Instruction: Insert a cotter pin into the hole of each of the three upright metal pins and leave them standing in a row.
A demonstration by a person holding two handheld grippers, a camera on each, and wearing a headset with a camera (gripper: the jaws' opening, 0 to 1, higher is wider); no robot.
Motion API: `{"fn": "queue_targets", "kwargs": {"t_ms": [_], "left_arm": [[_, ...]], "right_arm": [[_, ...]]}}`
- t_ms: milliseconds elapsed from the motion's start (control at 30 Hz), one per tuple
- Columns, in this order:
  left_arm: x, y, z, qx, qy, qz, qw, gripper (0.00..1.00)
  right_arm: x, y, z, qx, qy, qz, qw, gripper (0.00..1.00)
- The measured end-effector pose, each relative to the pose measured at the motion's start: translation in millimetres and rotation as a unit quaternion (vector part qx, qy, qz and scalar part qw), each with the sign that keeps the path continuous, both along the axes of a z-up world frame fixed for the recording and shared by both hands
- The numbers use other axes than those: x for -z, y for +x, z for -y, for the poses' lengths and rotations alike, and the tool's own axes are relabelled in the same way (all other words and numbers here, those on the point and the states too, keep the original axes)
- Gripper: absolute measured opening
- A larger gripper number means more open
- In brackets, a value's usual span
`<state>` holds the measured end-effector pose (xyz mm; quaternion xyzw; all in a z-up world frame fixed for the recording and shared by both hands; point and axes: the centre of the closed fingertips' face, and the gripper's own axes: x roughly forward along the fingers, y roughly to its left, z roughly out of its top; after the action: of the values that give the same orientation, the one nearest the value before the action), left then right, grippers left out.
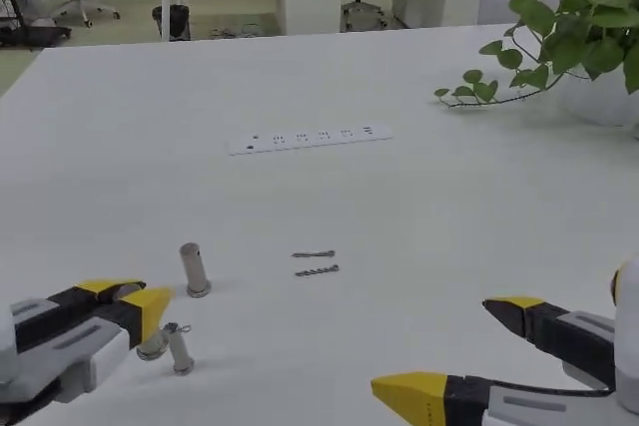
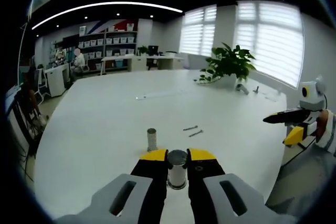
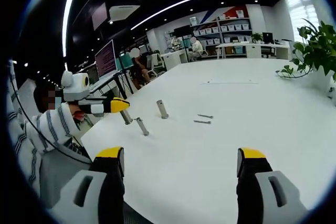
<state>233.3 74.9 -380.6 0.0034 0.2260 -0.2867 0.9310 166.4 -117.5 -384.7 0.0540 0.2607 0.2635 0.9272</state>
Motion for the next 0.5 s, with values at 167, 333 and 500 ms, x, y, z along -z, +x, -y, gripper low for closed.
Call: {"fn": "queue_targets", "kwargs": {"t_ms": [167,333,500], "left_arm": [[17.1,-9.3,11.0,0.011,0.011,-0.017,0.9997,0.1],[25.2,-16.8,19.7,0.019,0.013,-0.027,0.9994,0.09],[33.6,-22.2,25.2,0.024,0.01,-0.036,0.999,0.09]], "right_arm": [[-0.8,0.3,-2.0,-0.004,0.002,0.003,1.0,0.87],[1.3,-0.9,-2.5,-0.007,0.004,-0.001,1.0,0.87],[2.6,-3.1,-4.3,-0.01,0.006,-0.003,0.9999,0.87]]}}
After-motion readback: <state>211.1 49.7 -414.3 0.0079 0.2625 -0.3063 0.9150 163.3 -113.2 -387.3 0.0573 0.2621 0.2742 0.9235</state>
